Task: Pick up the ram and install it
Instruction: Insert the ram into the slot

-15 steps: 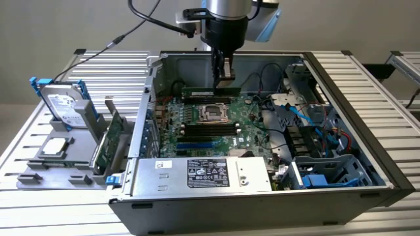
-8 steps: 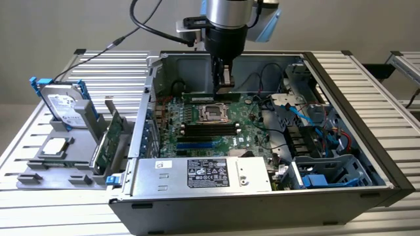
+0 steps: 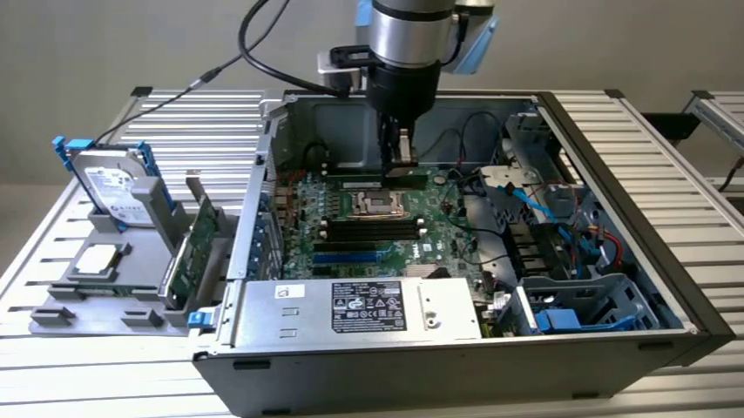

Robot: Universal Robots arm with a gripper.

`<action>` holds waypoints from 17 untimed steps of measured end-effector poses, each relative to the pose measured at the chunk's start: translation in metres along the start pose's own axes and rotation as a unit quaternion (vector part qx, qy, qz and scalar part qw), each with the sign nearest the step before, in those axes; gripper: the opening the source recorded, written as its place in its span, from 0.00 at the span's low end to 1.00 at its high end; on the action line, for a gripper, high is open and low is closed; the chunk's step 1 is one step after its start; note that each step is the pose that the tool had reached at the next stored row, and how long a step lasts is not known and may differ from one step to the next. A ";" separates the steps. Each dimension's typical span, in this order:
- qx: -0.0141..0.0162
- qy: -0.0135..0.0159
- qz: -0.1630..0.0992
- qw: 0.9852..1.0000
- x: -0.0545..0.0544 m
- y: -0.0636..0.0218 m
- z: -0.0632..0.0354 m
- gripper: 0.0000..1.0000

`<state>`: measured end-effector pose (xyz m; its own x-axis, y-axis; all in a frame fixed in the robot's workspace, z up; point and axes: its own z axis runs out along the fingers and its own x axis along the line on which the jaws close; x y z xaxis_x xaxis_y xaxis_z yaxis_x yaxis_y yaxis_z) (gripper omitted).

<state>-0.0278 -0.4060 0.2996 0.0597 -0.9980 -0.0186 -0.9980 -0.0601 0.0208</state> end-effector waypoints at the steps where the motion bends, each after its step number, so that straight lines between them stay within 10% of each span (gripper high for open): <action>1: 0.000 0.000 0.000 1.000 0.000 -0.0011 0.0017 0.14; 17: 0.000 0.000 0.000 1.000 0.010 -0.0014 0.0306 0.14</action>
<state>-0.0264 -0.4158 0.2688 0.0595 -0.9981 -0.0186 -0.9980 -0.0599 0.0207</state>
